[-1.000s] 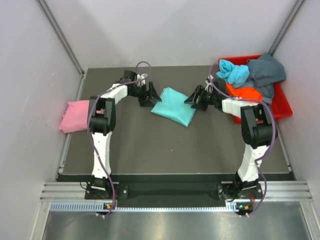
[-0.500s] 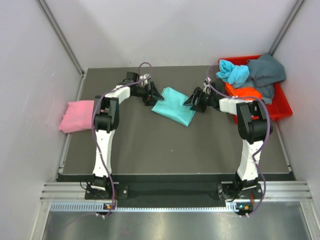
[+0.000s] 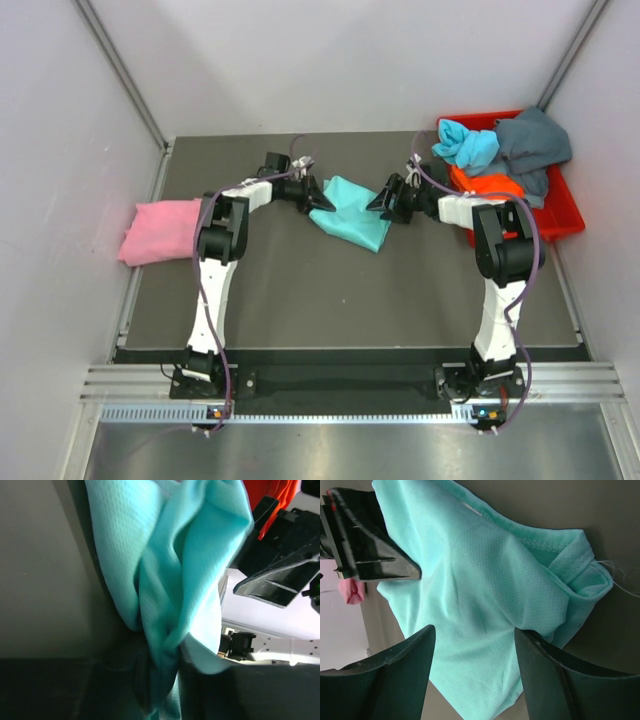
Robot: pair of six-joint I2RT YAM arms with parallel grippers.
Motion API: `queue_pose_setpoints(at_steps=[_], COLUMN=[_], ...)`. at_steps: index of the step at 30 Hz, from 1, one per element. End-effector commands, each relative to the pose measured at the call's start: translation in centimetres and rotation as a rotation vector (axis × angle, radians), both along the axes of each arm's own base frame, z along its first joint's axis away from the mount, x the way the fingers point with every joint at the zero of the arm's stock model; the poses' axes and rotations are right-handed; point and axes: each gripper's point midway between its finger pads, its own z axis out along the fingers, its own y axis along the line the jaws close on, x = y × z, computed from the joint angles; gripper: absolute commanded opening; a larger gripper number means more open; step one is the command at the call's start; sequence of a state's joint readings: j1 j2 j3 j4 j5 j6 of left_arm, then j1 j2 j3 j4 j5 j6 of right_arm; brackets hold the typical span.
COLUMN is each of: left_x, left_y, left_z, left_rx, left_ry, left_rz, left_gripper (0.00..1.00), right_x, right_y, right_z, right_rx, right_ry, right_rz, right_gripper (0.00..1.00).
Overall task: Fold and stack the t-shirts
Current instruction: Neatly place the folded tshirt to the corner
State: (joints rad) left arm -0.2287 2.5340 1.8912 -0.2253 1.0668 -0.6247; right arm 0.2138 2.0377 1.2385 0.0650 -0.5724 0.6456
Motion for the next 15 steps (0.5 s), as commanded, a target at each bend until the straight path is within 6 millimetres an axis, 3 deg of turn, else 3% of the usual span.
queue_pose_setpoints(at_steps=[1, 4, 7, 8, 10, 11, 13, 14, 15], left_x=[-0.7, -0.9, -1.3, -1.3, -2.2, -2.2, -2.7, -4.0, -4.1], left_y=[-1.0, -0.7, 0.2, 0.6, 2.0, 3.0, 4.6, 5.4, 6.5], left_z=[-0.2, 1.1, 2.0, 3.4, 3.6, 5.3, 5.6, 6.0, 6.3], left_rx=[-0.032, -0.033, -0.009, -0.001, 0.042, 0.051, 0.117, 0.143, 0.15], left_ry=[-0.01, -0.035, -0.042, -0.066, -0.06, -0.093, -0.136, -0.079, -0.069], left_rz=[-0.024, -0.027, -0.018, -0.014, -0.003, 0.007, 0.008, -0.002, 0.003], left_gripper=[0.12, 0.0, 0.0, 0.0, 0.0, 0.0, 0.0, 0.0, 0.0], right_x=[0.8, 1.0, 1.0, 0.8, 0.7, 0.3, 0.2, -0.2, -0.2], right_y=[-0.2, -0.3, -0.4, -0.6, -1.0, -1.2, -2.0, -2.4, -3.0], right_z=[0.4, 1.7, 3.8, 5.2, 6.5, 7.9, 9.1, 10.0, 10.4], right_rx=[-0.049, -0.062, -0.069, -0.067, -0.068, -0.065, -0.067, -0.07, -0.078], right_ry=[-0.055, -0.097, -0.148, -0.175, -0.205, -0.228, -0.25, -0.272, -0.286], right_rz=[0.0, 0.012, 0.024, 0.024, 0.024, 0.021, 0.006, 0.0, -0.014], right_gripper=[0.66, 0.66, 0.65, 0.66, 0.66, 0.67, 0.68, 0.7, 0.71])
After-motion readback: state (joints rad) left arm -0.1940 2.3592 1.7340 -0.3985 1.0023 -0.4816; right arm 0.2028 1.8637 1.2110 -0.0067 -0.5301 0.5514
